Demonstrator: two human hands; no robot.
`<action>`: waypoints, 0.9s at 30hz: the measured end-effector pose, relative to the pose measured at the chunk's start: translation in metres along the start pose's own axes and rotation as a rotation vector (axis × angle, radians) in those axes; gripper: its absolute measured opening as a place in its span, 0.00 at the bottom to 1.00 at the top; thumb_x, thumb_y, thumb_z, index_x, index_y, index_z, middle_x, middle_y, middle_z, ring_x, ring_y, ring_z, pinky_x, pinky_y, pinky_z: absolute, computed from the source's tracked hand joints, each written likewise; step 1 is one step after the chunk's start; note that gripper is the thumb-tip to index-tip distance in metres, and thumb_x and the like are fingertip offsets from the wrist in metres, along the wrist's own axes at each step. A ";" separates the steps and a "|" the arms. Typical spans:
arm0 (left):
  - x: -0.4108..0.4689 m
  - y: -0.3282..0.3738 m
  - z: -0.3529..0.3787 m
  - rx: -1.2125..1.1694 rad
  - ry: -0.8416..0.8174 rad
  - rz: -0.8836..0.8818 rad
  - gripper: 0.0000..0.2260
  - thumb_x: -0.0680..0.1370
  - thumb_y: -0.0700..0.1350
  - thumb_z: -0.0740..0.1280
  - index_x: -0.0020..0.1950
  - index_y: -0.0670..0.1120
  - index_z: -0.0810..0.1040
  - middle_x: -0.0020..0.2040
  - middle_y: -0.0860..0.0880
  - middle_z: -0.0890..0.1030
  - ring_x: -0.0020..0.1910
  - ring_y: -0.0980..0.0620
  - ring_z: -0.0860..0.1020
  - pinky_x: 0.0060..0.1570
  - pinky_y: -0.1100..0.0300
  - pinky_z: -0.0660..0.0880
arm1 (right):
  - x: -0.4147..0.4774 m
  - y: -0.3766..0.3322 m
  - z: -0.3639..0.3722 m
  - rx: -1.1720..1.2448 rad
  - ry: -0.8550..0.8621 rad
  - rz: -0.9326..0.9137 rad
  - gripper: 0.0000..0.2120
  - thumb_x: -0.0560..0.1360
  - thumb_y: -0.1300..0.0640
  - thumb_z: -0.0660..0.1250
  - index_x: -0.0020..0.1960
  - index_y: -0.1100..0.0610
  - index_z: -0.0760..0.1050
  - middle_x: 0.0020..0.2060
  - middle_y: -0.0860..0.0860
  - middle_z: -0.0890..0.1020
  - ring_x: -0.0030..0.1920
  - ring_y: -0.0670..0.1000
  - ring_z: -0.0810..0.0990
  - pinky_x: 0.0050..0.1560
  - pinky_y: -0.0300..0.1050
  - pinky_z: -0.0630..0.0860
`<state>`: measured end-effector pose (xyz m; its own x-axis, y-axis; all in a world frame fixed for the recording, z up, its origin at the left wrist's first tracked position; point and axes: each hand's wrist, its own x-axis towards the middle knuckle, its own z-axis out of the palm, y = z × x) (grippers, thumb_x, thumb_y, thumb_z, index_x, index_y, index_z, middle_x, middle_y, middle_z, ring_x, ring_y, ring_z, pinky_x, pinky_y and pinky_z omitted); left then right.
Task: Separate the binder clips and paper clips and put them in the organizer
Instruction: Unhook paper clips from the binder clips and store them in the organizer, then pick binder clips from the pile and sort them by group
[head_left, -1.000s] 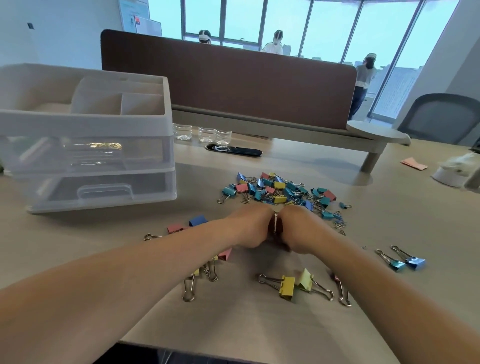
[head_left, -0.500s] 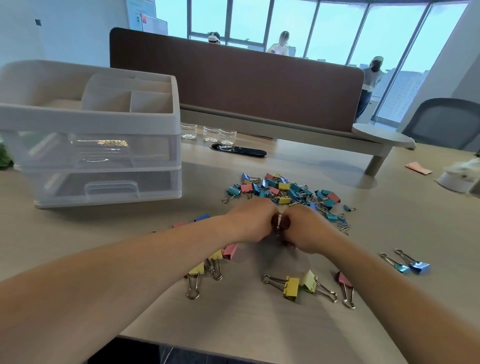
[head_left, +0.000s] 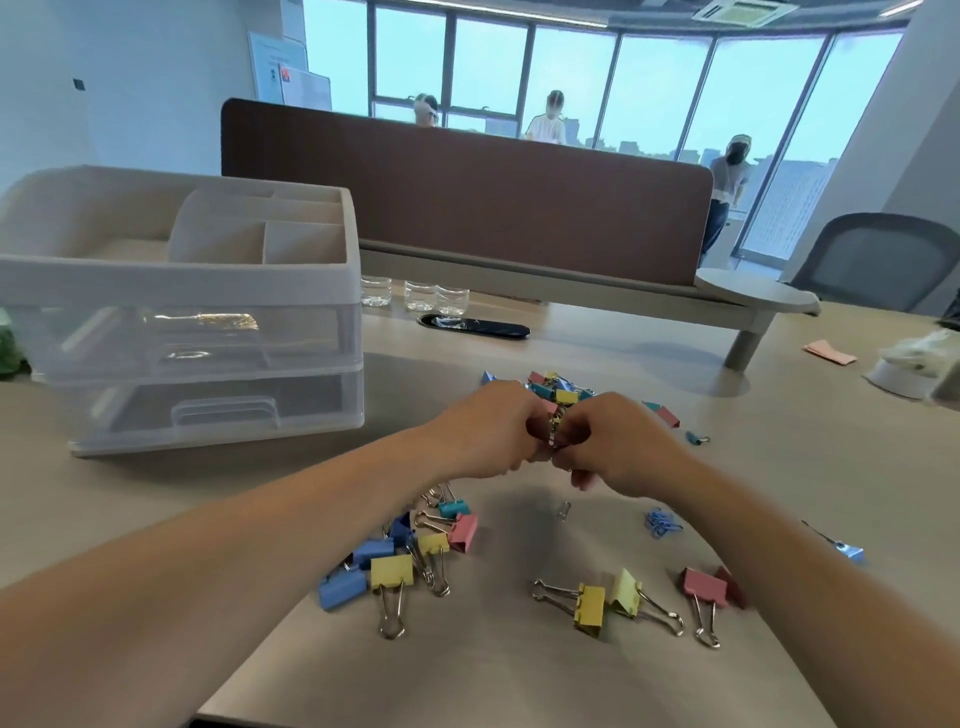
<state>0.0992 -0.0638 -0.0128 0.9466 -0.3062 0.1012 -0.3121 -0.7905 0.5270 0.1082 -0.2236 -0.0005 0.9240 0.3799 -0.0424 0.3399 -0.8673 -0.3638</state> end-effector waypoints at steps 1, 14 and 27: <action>-0.001 -0.001 -0.004 0.000 0.004 -0.004 0.06 0.77 0.44 0.69 0.40 0.48 0.81 0.31 0.50 0.79 0.27 0.57 0.75 0.30 0.65 0.72 | 0.000 -0.004 -0.003 0.015 0.004 -0.012 0.04 0.76 0.57 0.71 0.42 0.52 0.79 0.30 0.46 0.84 0.31 0.41 0.83 0.43 0.38 0.76; -0.037 -0.032 -0.143 0.136 0.224 -0.081 0.06 0.75 0.46 0.70 0.38 0.47 0.83 0.31 0.47 0.82 0.26 0.54 0.77 0.30 0.61 0.75 | 0.049 -0.130 -0.059 0.045 0.068 -0.247 0.02 0.75 0.59 0.71 0.43 0.56 0.81 0.33 0.49 0.86 0.33 0.44 0.85 0.49 0.45 0.82; -0.040 -0.100 -0.243 -0.012 0.354 -0.307 0.05 0.73 0.41 0.72 0.45 0.40 0.84 0.35 0.42 0.84 0.29 0.52 0.81 0.33 0.68 0.76 | 0.149 -0.246 -0.065 -0.109 0.204 -0.296 0.05 0.72 0.61 0.70 0.46 0.61 0.83 0.42 0.56 0.86 0.38 0.54 0.78 0.44 0.46 0.79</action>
<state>0.1128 0.1565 0.1356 0.9652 0.1426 0.2193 -0.0139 -0.8092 0.5874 0.1737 0.0256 0.1437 0.7950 0.5569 0.2403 0.6040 -0.7629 -0.2303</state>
